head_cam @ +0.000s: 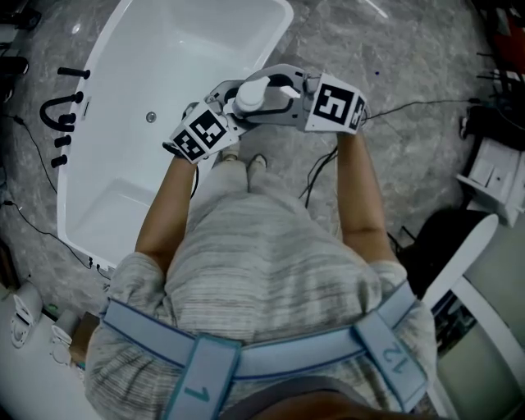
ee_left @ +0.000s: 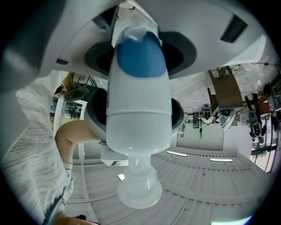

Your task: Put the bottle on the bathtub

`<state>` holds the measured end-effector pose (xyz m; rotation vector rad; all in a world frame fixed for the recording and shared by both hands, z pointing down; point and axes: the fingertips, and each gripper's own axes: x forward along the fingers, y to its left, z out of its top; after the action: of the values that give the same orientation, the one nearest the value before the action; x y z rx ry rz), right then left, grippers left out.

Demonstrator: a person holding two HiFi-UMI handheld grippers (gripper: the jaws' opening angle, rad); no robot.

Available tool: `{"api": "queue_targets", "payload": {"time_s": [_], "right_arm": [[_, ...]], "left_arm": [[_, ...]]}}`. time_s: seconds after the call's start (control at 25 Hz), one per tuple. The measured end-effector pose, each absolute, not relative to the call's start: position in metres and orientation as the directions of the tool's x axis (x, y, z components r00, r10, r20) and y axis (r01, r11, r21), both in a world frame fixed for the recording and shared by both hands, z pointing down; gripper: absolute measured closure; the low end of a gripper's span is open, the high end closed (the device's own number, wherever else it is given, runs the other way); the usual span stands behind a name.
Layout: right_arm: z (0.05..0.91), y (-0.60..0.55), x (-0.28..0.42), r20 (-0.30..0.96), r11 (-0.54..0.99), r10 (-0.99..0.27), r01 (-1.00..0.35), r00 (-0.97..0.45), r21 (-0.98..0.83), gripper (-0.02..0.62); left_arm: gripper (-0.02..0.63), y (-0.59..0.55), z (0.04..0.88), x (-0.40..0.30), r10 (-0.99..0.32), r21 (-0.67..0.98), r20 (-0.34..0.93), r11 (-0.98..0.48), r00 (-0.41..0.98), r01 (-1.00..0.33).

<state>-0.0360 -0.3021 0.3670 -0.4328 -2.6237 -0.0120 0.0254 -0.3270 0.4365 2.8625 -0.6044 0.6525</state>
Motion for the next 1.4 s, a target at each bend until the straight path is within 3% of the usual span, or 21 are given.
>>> {"api": "queue_targets", "payload": {"time_s": [0.32, 0.68, 1.08, 1.4], "right_arm": [[0.402, -0.298, -0.053, 0.463, 0.929, 0.356, 0.361, -0.811, -0.083, 0.373], [0.430, -0.307, -0.050, 0.482, 0.939, 0.343, 0.301, -0.806, -0.164, 0.373], [0.443, -0.350, -0.026, 0.334, 0.984, 0.051, -0.011, -0.941, -0.180, 0.373], [0.480, -0.360, 0.006, 0.312, 0.956, -0.101, -0.179, -0.945, -0.232, 0.373]], "left_arm": [[0.365, -0.332, 0.471, 0.015, -0.468, 0.046, 0.444, -0.840, 0.764, -0.541], [0.365, -0.345, 0.503, -0.001, -0.503, 0.077, 0.448, -0.802, 0.739, -0.593], [0.365, -0.378, 0.548, -0.028, -0.618, 0.039, 0.496, -0.686, 0.610, -0.727], [0.365, -0.395, 0.615, -0.028, -0.665, 0.039, 0.537, -0.595, 0.518, -0.803]]}}
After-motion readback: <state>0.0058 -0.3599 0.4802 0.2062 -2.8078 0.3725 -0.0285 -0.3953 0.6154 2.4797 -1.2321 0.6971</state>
